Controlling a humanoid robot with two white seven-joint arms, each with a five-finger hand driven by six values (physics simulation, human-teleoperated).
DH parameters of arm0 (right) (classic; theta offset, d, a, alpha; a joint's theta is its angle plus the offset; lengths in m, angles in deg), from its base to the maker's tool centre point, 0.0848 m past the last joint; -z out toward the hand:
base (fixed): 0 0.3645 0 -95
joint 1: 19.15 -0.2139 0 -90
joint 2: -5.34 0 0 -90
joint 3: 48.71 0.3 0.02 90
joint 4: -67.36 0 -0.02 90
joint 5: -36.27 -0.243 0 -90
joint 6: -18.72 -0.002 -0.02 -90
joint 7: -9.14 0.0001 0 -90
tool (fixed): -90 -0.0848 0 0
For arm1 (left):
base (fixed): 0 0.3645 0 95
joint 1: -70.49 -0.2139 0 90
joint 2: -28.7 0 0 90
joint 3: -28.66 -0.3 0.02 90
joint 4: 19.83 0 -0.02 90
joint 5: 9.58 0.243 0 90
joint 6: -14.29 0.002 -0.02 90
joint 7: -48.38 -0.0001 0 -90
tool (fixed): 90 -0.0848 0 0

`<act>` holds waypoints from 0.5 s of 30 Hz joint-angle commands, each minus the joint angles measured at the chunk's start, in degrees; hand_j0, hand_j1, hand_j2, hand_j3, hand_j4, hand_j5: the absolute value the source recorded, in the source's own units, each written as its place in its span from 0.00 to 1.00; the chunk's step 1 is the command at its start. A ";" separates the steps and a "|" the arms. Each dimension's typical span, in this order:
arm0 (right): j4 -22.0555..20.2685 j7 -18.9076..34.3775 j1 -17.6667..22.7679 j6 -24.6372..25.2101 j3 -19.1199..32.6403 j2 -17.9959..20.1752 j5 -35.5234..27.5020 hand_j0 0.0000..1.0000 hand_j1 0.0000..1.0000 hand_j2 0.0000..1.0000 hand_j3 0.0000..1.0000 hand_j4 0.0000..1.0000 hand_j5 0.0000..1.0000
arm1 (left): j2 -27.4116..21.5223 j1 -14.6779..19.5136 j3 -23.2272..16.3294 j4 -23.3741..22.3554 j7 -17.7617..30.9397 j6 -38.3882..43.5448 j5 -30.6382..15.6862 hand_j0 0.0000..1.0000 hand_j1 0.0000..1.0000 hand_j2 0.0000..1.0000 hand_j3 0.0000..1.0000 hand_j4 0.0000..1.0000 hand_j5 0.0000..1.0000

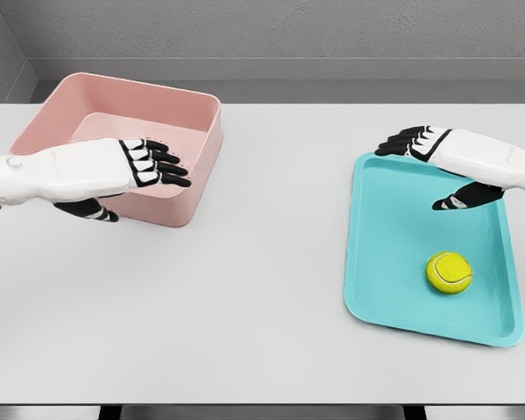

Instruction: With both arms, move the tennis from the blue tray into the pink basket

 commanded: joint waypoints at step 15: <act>2.82 0.34 5.97 0.10 -2.09 7.78 -0.07 1.00 1.00 1.00 1.00 1.00 1.00 | 0.64 0.09 -13.49 0.97 6.15 0.05 -11.55 1.00 1.00 1.00 1.00 1.00 1.00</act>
